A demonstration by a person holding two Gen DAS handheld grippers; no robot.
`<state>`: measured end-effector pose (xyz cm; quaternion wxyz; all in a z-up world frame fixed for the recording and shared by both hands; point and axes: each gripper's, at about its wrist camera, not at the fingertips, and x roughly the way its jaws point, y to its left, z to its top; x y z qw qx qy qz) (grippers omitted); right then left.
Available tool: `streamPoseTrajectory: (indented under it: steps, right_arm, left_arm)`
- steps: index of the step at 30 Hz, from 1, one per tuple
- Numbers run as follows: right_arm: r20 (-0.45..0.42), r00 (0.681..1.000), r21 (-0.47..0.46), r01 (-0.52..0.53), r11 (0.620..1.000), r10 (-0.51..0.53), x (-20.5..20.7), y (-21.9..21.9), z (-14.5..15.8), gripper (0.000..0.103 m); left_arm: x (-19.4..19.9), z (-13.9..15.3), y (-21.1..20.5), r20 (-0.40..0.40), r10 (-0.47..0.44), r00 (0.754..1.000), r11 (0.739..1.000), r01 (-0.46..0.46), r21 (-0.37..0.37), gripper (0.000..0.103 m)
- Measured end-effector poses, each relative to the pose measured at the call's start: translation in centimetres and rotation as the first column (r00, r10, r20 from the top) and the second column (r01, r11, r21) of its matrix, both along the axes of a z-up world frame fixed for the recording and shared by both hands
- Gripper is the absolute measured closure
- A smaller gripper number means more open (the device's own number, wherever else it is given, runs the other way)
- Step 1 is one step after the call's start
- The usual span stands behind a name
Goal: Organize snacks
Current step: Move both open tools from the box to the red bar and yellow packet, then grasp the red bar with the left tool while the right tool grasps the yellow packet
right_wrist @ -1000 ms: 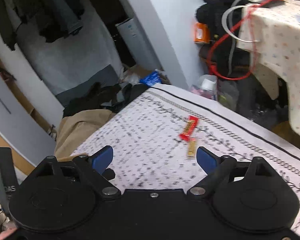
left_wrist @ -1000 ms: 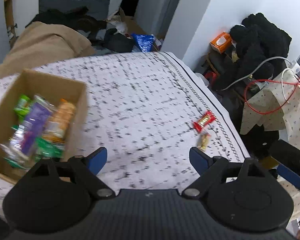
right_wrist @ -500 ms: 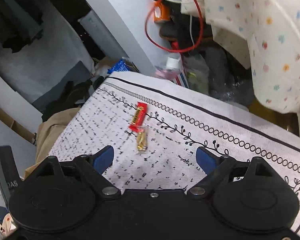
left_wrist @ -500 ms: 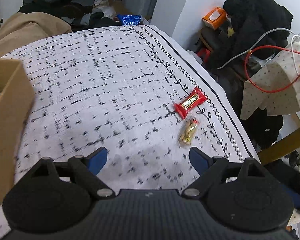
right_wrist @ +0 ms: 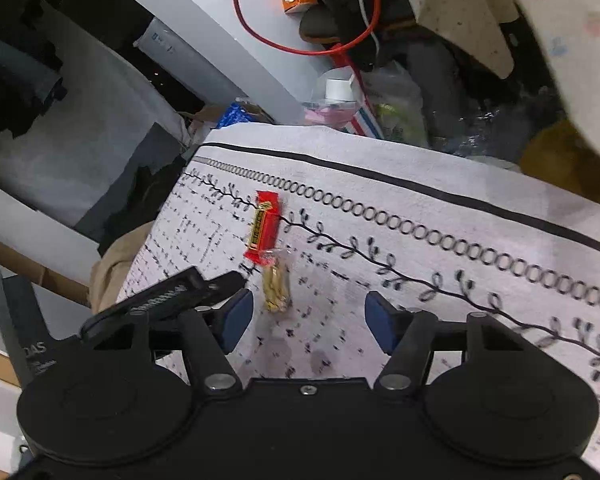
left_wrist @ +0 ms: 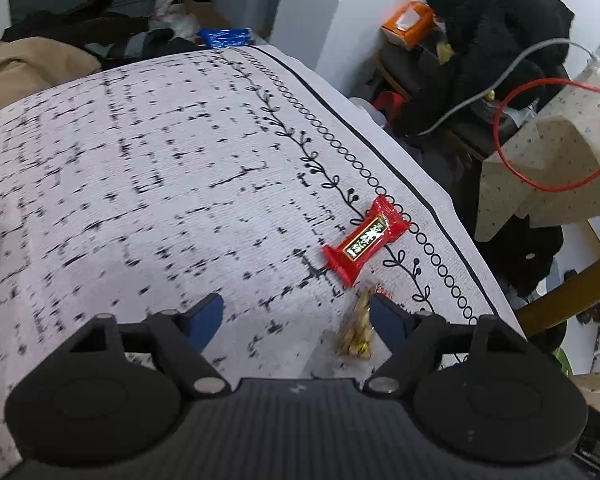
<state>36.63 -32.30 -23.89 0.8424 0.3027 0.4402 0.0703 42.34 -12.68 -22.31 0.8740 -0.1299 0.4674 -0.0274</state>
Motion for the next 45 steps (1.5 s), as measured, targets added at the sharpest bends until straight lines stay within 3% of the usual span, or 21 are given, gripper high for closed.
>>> streamPoseTrajectory:
  steps: [4, 10, 21, 25, 29, 33, 34, 36, 45]
  right_arm:
    - [-0.006, 1.0, 0.007, -0.021, 1.0, 0.021, 1.1, 0.7, -0.9, 0.048]
    - [-0.023, 0.999, 0.021, -0.039, 0.999, 0.039, 2.5, 1.8, -2.0, 0.051]
    - [-0.047, 0.996, 0.008, -0.073, 0.997, 0.074, 4.3, 4.2, -3.8, 0.06]
    - [-0.058, 0.996, -0.01, -0.064, 0.998, 0.064, 4.7, 4.4, -4.3, 0.083]
    - [-0.055, 0.997, -0.029, -0.057, 0.998, 0.056, 4.4, 4.3, -4.1, 0.084]
    - [-0.07, 0.997, -0.035, -0.03, 0.999, 0.028, 4.2, 3.6, -3.9, 0.084]
    - [-0.072, 0.997, -0.035, -0.02, 0.999, 0.017, 4.2, 3.4, -3.8, 0.084]
    - [-0.071, 0.997, -0.032, 0.002, 0.999, -0.004, 4.1, 2.9, -3.7, 0.084]
    - [-0.053, 0.997, -0.06, 0.047, 0.997, -0.05, 2.5, 2.1, -2.4, 0.084]
  left_arm:
    - [1.2, -0.8, 0.1, -0.006, -0.014, 1.0, 1.0, 0.014, -0.022, 0.04]
    - [2.8, -1.3, 0.1, 0.009, -0.059, 0.998, 0.998, 0.059, -0.037, 0.05]
    - [5.2, -1.5, -1.4, 0.041, -0.194, 0.98, 0.979, 0.196, -0.051, 0.051]
    - [5.8, -1.8, -1.7, 0.037, -0.209, 0.977, 0.976, 0.211, -0.057, 0.051]
    - [5.8, -1.8, -2.3, 0.045, -0.24, 0.97, 0.97, 0.242, -0.034, 0.051]
    - [5.7, -2.0, -2.4, 0.037, -0.233, 0.972, 0.972, 0.233, -0.011, 0.067]
    - [5.7, -2.0, -2.4, 0.027, -0.23, 0.973, 0.973, 0.23, -0.005, 0.075]
    - [5.7, -1.9, -2.8, 0.005, -0.23, 0.973, 0.972, 0.23, 0.038, 0.082]
    - [3.7, 0.1, -2.6, -0.018, -0.197, 0.98, 0.98, 0.197, 0.037, 0.084]
